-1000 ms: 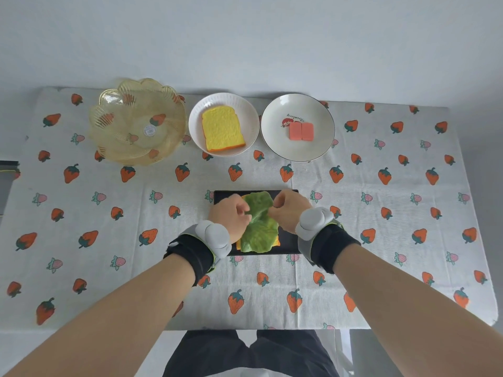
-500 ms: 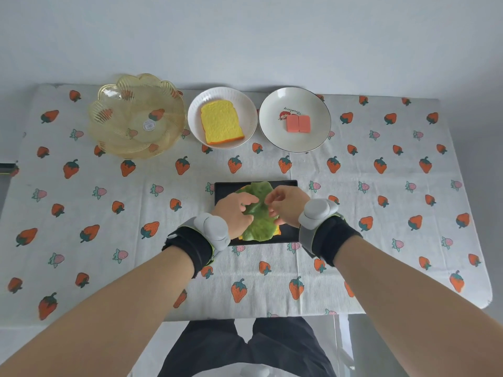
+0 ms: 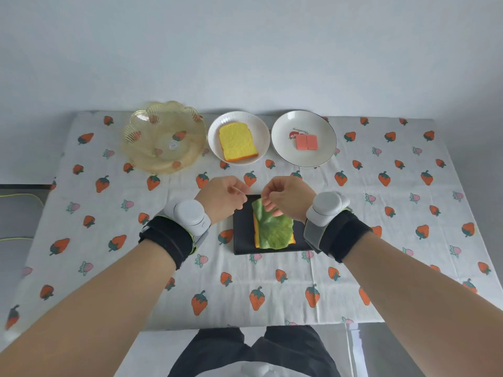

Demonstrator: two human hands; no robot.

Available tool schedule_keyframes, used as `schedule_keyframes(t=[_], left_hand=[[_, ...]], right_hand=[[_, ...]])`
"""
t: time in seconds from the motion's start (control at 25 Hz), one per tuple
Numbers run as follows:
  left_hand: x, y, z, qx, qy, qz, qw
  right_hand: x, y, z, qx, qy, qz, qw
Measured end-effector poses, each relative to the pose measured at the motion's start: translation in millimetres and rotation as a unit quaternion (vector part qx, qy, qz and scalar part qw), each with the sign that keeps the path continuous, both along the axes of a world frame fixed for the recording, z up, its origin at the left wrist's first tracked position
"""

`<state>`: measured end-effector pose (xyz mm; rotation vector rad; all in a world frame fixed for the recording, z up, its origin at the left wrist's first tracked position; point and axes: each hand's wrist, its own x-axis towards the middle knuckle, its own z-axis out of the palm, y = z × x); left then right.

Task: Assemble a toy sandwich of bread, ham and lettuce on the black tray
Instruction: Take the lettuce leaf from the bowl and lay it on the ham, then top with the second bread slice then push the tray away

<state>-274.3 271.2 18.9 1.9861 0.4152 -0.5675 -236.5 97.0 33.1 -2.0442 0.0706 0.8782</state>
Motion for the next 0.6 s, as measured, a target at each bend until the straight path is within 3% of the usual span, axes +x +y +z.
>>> schedule_keyframes(t=[0.16, 0.36, 0.6], left_hand=[[12.3, 19.0, 9.8, 0.026, -0.011, -0.001, 1.0], [56.0, 33.1, 21.2, 0.038, -0.048, 0.083, 0.995], [115.1, 33.1, 3.0, 0.059, -0.01, 0.134, 0.989]], right_hand=[[12.2, 21.6, 6.3, 0.002, -0.019, 0.017, 1.0], [39.6, 39.5, 7.2, -0.047, -0.147, 0.038, 0.987], [102.4, 54.6, -4.9, -0.097, -0.132, 0.069, 0.984]])
